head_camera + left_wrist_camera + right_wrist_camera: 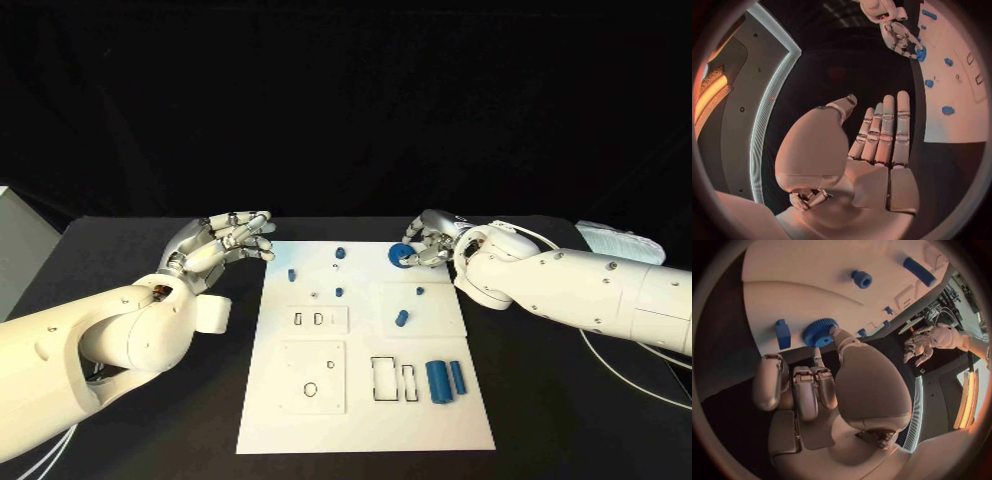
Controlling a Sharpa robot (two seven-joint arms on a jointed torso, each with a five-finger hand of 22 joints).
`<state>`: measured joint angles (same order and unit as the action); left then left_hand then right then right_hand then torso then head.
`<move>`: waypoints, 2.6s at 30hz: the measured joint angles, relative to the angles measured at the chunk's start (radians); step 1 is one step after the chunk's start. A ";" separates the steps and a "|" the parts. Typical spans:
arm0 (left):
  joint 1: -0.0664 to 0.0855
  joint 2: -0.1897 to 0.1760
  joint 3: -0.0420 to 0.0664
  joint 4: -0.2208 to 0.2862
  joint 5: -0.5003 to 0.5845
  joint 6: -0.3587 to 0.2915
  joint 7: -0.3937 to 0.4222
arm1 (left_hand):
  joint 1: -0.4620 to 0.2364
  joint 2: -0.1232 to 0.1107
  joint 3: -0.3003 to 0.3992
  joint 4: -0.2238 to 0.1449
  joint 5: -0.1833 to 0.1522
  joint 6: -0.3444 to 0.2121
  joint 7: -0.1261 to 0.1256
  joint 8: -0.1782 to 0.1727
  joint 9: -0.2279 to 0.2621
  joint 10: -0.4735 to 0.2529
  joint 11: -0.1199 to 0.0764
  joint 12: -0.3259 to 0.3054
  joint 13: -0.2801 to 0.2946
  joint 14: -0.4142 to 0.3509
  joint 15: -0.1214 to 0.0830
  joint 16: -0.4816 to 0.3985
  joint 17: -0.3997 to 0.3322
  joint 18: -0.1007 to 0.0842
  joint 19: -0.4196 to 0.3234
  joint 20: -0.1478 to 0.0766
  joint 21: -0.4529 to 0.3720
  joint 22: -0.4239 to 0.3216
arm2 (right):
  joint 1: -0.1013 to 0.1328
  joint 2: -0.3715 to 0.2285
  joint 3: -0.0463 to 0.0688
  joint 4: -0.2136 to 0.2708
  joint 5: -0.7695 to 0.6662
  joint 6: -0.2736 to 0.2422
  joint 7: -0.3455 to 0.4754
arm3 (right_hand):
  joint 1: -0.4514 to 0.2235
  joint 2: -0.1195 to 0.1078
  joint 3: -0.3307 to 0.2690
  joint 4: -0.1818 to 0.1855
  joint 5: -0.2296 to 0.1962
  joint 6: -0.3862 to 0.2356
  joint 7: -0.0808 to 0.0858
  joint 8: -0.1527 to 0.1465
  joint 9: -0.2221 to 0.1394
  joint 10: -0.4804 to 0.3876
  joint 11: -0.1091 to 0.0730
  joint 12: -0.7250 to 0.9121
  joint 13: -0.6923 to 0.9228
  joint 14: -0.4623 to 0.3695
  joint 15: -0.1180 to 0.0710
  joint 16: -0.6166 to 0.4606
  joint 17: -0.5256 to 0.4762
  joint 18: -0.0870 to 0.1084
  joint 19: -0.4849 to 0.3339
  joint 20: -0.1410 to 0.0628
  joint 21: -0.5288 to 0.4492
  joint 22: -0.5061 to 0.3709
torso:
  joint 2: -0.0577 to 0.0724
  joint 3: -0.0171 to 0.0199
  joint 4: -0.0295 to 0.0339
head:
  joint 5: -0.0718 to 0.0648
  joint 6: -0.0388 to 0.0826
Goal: Assemble the parts on the task board
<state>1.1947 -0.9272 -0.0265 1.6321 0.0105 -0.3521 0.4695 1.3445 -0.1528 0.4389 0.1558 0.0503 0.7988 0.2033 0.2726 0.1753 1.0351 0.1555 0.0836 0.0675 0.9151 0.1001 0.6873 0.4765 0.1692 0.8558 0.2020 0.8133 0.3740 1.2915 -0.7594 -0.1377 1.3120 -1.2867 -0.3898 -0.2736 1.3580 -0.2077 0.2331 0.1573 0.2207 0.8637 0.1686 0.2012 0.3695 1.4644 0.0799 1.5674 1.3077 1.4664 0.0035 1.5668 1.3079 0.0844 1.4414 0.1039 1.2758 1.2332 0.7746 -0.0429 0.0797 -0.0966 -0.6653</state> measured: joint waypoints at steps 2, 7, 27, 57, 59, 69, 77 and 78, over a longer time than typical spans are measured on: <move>0.000 -0.001 0.000 0.000 0.000 0.000 -0.001 | 0.000 0.000 0.000 0.000 0.000 0.000 0.000 0.000 0.000 0.000 0.000 0.000 0.000 0.000 0.000 0.002 0.000 0.000 0.000 0.000 0.000 0.000 | -0.001 0.002 0.000 -0.002 0.000 0.000 0.000 | 0.004 0.004 0.000 0.000 0.006 0.003 -0.003 0.002 0.001 0.000 0.000 0.000 0.000 0.000 0.000 0.000 0.000 0.000 0.000 0.000 0.000 0.001 | 0.000 0.0000 0.0001 | 0.000 0.000; 0.000 -0.001 0.000 0.000 0.000 0.000 -0.002 | 0.000 0.000 0.000 0.000 0.000 0.000 0.000 0.000 0.000 0.000 0.000 0.000 0.000 0.000 0.000 0.002 0.000 0.000 0.000 0.000 0.000 0.000 | -0.002 0.006 0.001 -0.005 0.000 0.000 0.000 | 0.011 0.010 0.008 0.013 0.016 0.026 -0.007 0.011 0.001 0.000 0.000 0.000 0.000 0.000 0.000 0.000 0.000 0.000 0.000 0.000 0.000 0.004 | -0.001 -0.0004 0.0002 | 0.000 -0.002; 0.000 -0.002 0.000 0.001 -0.001 0.000 -0.005 | 0.000 0.000 0.000 0.000 0.000 0.000 0.000 0.000 0.000 0.000 0.000 0.000 0.000 0.000 0.000 0.002 0.000 0.000 0.000 0.000 0.000 0.000 | -0.008 0.002 -0.001 0.031 -0.057 -0.057 0.009 | 0.043 0.036 0.168 -0.005 0.022 0.090 -0.021 0.027 -0.001 0.002 -0.034 0.000 0.000 0.002 -0.027 0.000 0.000 0.000 0.010 -0.029 0.023 0.036 | -0.002 0.0001 -0.0003 | 0.003 -0.003; 0.000 0.007 0.000 0.000 -0.001 0.001 -0.007 | 0.000 0.000 0.000 0.000 0.000 0.000 0.000 0.000 0.000 -0.004 0.004 0.000 -0.001 0.000 0.000 0.002 0.000 0.000 0.000 0.000 0.007 0.002 | -0.027 0.131 -0.001 0.148 -0.266 -0.184 0.011 | 0.023 0.015 0.191 -0.011 0.043 0.090 -0.022 0.028 -0.001 0.004 -0.036 0.000 0.000 -0.001 -0.030 0.000 0.000 0.000 0.010 -0.029 0.031 0.050 | -0.001 -0.0030 0.0035 | 0.007 -0.004; 0.000 0.007 0.000 0.000 -0.001 0.001 -0.008 | 0.000 0.000 0.000 0.000 0.000 0.000 0.000 0.000 0.000 -0.004 0.004 0.000 -0.001 0.000 0.000 0.002 0.000 0.000 0.000 0.000 0.007 0.002 | -0.031 0.144 -0.001 0.135 -0.270 -0.181 0.010 | 0.023 0.015 0.191 -0.011 0.043 0.090 -0.022 0.028 -0.001 0.004 -0.036 0.000 0.000 -0.001 -0.030 0.000 0.000 0.000 0.010 -0.029 0.031 0.050 | -0.001 -0.0030 0.0035 | 0.009 -0.004; 0.000 0.009 0.000 -0.001 -0.001 0.002 -0.009 | 0.000 0.000 0.000 0.000 0.000 0.000 0.000 0.000 0.000 -0.004 0.004 0.000 -0.001 0.000 0.000 0.002 -0.001 0.000 0.000 0.000 0.007 0.002 | -0.047 0.179 -0.001 0.080 -0.283 -0.163 0.007 | 0.014 0.009 0.191 -0.011 0.042 0.090 -0.022 0.028 -0.001 0.004 -0.036 0.000 0.000 -0.001 -0.030 0.000 0.000 0.000 0.010 -0.029 0.031 0.048 | 0.000 -0.0021 0.0017 | 0.014 -0.006; 0.000 0.010 0.000 -0.002 -0.001 0.004 -0.011 | -0.004 0.004 0.000 0.000 0.000 0.000 0.000 0.000 0.000 -0.004 0.004 0.000 -0.001 0.000 0.000 0.006 -0.001 0.000 0.000 0.000 0.007 0.003 | -0.051 0.190 -0.001 0.054 -0.291 -0.156 0.005 | 0.010 0.007 0.194 -0.014 0.040 0.090 -0.022 0.029 -0.001 0.004 -0.036 0.000 0.000 -0.001 -0.030 0.000 -0.001 0.000 0.010 -0.029 0.031 0.048 | 0.001 -0.0012 0.0011 | 0.013 -0.009; 0.000 0.010 0.000 -0.002 -0.001 0.005 -0.012 | -0.004 0.004 0.000 0.000 0.000 0.000 0.000 0.000 0.000 -0.004 0.004 0.000 -0.001 0.000 0.000 0.006 -0.001 0.000 0.000 0.000 0.007 0.003 | -0.051 0.191 -0.001 0.051 -0.292 -0.155 0.004 | 0.009 0.006 0.194 -0.014 0.040 0.090 -0.022 0.029 -0.001 0.004 -0.036 0.000 0.000 -0.001 -0.030 0.000 -0.001 0.000 0.010 -0.029 0.031 0.048 | 0.001 -0.0012 0.0011 | 0.013 -0.010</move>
<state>1.1949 -0.9174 -0.0264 1.6302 0.0094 -0.3471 0.4577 1.3405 -0.1488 0.4388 0.1558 0.0503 0.7988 0.2032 0.2726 0.1754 1.0312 0.1593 0.0840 0.0669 0.9150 0.1003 0.6928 0.4760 0.1692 0.8558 0.2022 0.8199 0.3772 1.2405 -0.5681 -0.1387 1.3630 -1.5785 -0.5450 -0.2694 1.3670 -0.2017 0.4270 0.1432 0.2608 0.9542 0.1469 0.2306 0.3681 1.4679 0.0442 1.5673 1.3077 1.4650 -0.0268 1.5667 1.3074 0.0845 1.4519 0.0753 1.3067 1.2809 0.7753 -0.0440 0.0807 -0.0839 -0.6749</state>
